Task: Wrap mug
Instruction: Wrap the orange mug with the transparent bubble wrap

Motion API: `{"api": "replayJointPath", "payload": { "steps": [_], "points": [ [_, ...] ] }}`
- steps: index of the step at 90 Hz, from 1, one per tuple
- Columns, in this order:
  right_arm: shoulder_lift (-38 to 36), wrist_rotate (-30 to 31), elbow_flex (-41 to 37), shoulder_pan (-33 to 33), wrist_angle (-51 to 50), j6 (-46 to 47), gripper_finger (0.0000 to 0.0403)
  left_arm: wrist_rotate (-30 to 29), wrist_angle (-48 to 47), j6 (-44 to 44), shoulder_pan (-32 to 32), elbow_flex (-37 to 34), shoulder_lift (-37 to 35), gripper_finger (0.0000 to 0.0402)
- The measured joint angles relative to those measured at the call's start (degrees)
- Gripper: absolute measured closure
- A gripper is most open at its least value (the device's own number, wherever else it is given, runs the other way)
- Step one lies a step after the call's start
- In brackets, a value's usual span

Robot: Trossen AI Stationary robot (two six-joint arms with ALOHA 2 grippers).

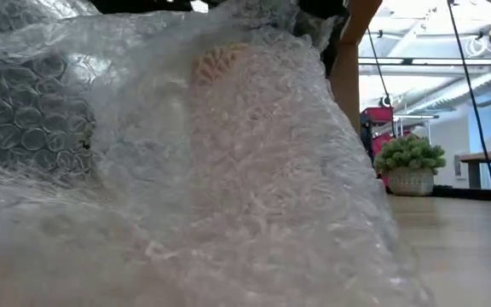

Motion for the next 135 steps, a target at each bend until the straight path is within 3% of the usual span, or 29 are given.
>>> {"api": "replayJointPath", "payload": {
  "steps": [20, 37, 52, 67, 74, 89, 113, 135],
  "points": [
    [0.0, 0.14, 0.0, 0.0, 0.14, -0.43, 0.0403, -9.42, -14.07, -5.75, -4.85, 0.89, -10.1, 0.0219],
    [0.0, 0.2, 0.0, 0.0, 0.28, -0.96, 0.0403, -15.79, -26.82, -18.71, -11.67, -3.39, -9.98, 0.0219],
    [0.0, 0.33, 0.0, 0.0, 0.3, -1.13, 0.0403, -15.6, -12.26, -20.49, -15.75, -11.49, -3.93, 0.0219],
    [-0.02, 0.39, 0.0, 0.0, 0.32, -1.13, 0.0403, -18.03, 12.13, -8.77, -14.21, -11.16, 2.08, 0.0219],
    [-0.04, 0.39, 0.0, 0.0, 0.33, -1.13, 0.0403, -17.82, 19.24, -3.76, -12.0, -9.9, 4.56, 0.0219],
    [-0.07, 0.39, 0.02, 0.0, 0.32, -1.13, 0.0403, -13.18, 20.82, 0.99, -6.84, -6.05, 8.84, 0.0219],
    [-0.26, 0.33, 0.02, -0.02, -0.09, -1.13, 0.0403, -9.35, 21.21, -0.33, -2.86, -4.46, 13.13, 0.0219],
    [-4.03, -6.07, 1.63, 0.0, -4.44, -0.69, 0.0403, -9.41, 21.73, -0.35, -2.88, -4.46, 13.73, 0.0219]
  ]
}}
